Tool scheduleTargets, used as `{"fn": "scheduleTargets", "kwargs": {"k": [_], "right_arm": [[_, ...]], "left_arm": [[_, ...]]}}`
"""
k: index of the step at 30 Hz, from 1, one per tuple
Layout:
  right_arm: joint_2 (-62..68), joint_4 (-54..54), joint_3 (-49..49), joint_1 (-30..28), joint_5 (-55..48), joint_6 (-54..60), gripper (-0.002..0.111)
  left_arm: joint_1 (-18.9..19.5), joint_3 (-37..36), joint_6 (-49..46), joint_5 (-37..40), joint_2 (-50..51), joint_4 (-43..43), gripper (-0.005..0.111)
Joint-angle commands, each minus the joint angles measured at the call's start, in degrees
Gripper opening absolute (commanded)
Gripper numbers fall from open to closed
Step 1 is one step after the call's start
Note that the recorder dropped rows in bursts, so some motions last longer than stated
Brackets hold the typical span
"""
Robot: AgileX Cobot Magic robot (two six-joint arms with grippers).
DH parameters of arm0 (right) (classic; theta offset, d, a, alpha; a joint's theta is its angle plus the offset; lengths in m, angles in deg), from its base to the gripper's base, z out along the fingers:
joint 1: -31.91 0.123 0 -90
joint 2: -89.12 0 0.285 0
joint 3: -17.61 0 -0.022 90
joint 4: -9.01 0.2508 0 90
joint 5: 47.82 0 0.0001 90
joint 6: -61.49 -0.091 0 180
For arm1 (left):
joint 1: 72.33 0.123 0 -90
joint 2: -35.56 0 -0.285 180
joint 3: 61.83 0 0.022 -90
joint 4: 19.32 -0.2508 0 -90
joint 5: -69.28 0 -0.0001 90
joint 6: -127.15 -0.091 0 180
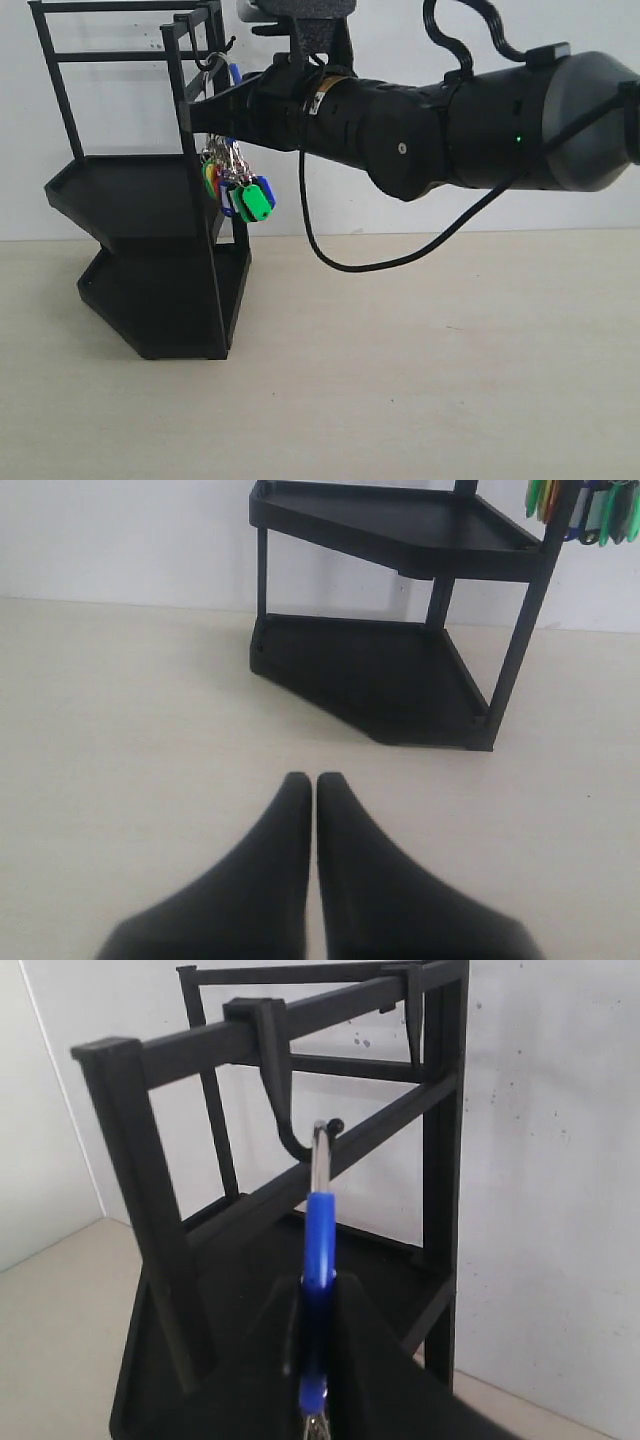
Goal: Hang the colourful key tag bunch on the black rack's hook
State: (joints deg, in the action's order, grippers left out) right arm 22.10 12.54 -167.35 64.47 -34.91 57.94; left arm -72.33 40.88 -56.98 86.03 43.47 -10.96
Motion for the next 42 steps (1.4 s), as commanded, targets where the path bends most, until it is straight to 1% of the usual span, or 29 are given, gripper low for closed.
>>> {"fn": "scheduleTargets", "kwargs": {"k": [1,3,5,7,9,10,11,13,18,21,30,34,36,38,42], "right_arm": [[0.08,1.02,-0.71,0.03,2.55,1.05,0.000],[0.08,1.02,-0.71,0.03,3.40,1.05,0.004],[0.08,1.32,-0.71,0.03,3.95,0.58,0.017],[0.08,1.32,-0.71,0.03,4.85,0.44,0.036],[0.08,1.32,-0.71,0.03,5.21,0.44,0.059],[0.08,1.32,-0.71,0.03,5.22,0.44,0.068],[0.08,1.32,-0.71,0.03,5.07,0.44,0.072],[0.08,1.40,-0.71,0.03,4.44,0.44,0.072],[-0.57,1.85,-0.71,0.03,2.22,0.44,0.067],[-2.00,1.85,-0.71,-0.07,-0.16,0.58,0.067],[-7.01,1.85,-0.71,-0.08,-10.85,4.87,0.067],[-9.38,1.85,2.38,-0.34,-11.66,4.48,0.067],[-11.00,1.85,4.77,-1.70,-11.96,3.12,0.067],[-14.95,1.85,9.43,-3.65,-13.32,2.97,0.067],[-23.23,1.73,16.66,-4.67,-15.99,6.07,0.067]], "left_arm": [[-0.04,0.08,-0.20,-0.45,-0.12,-0.28,0.004],[-0.04,0.08,-0.20,-0.45,-0.12,-0.28,0.004],[-0.04,0.08,-0.20,-0.45,-0.12,-0.28,0.004],[-0.04,0.08,-0.20,-0.45,-0.12,-0.28,0.004],[-0.04,0.08,-0.20,-0.45,-0.12,-0.28,0.004],[-0.04,0.08,-0.20,-0.45,-0.12,-0.28,0.004],[-0.04,0.08,-0.20,-0.45,-0.12,-0.28,0.004],[-0.04,0.08,-0.20,-0.45,-0.12,-0.28,0.004],[-0.04,0.08,-0.20,-0.45,-0.12,-0.28,0.004],[-0.04,0.08,-0.20,-0.45,-0.12,-0.28,0.004],[-0.04,0.08,-0.20,-0.45,-0.12,-0.28,0.004],[-0.04,0.08,-0.20,-0.45,-0.12,-0.28,0.004],[-0.04,0.08,-0.20,-0.45,-0.12,-0.28,0.004],[-0.04,0.08,-0.20,-0.45,-0.12,-0.28,0.004],[-0.04,0.08,-0.20,-0.45,-0.12,-0.28,0.004]]}}
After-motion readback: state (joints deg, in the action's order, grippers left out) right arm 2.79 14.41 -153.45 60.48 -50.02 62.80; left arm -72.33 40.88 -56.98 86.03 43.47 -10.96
